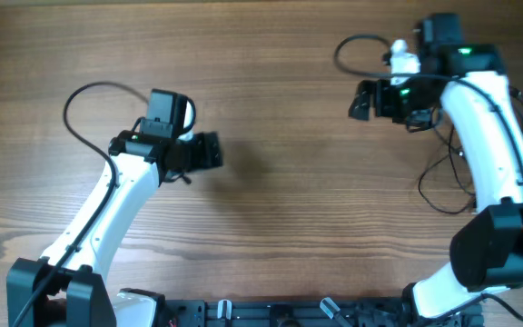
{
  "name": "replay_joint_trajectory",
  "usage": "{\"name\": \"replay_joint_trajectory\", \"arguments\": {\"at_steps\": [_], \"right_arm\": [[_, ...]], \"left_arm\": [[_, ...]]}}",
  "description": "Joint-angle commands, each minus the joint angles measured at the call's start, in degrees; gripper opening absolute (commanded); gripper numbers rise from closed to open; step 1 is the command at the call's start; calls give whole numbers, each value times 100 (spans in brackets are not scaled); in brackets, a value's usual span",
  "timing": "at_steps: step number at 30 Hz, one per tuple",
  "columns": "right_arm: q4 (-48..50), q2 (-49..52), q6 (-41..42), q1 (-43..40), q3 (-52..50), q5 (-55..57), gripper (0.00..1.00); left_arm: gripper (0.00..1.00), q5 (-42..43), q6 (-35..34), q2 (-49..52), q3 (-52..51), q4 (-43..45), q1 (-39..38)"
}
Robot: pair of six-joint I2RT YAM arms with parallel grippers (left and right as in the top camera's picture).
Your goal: Untangle cables
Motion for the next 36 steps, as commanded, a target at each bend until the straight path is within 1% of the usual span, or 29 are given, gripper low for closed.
{"name": "replay_joint_trajectory", "arguments": {"at_steps": [1,4,6,7,9,12,13,14,15,16,19,20,22,24,26,28,31,36], "right_arm": [[-343,55,907,236,-31,1672,100],[-496,46,511,278,-33,649,100],[-621,-26,295,278,-48,-7,100],[-649,-76,304,278,-83,-46,100],[-605,-332,308,278,-295,81,100],[-376,-1029,518,278,-957,516,100],[-236,-1303,553,278,-1226,555,100],[-33,-1628,560,278,-1537,551,100],[201,-1998,610,278,-1869,549,100],[472,-2413,612,282,-2229,551,100],[1211,-3904,608,284,-3239,804,100],[1506,-4822,695,282,-3694,970,100],[1847,-5801,920,282,-4083,1056,100],[2096,-6634,916,282,-4330,1154,100],[2116,-7289,909,282,-4428,1169,100],[1985,-7801,909,282,-4435,1172,100],[1766,-8279,914,282,-4435,1172,100],[1298,-8430,920,282,-4437,1169,100]], "left_arm": [[87,-1058,-750,-44,7,-599,205],[87,-557,-686,-46,7,-988,382],[79,-101,-247,-59,7,-1139,470],[75,-17,-168,-85,7,-1176,474],[72,-48,-138,-212,0,-1261,468],[72,-55,-81,-636,-149,-1119,468],[73,-57,-37,-809,-243,-1029,463],[78,-59,-26,-1008,-367,-931,461],[86,-59,-24,-1246,-525,-815,461],[99,-57,20,-1547,-719,-673,461],[100,-59,118,-2658,-1335,-221,463],[100,-81,28,-3418,-1659,-11,463],[100,-192,-118,-4229,-1919,120,463],[100,-446,-120,-4907,-2050,136,463],[100,-498,-118,-5427,-2070,83,463],[100,-498,-120,-5849,-2070,-4,463],[100,-498,-118,-6207,-2070,-140,463],[100,-498,-118,-6269,-2070,-199,463]]}}
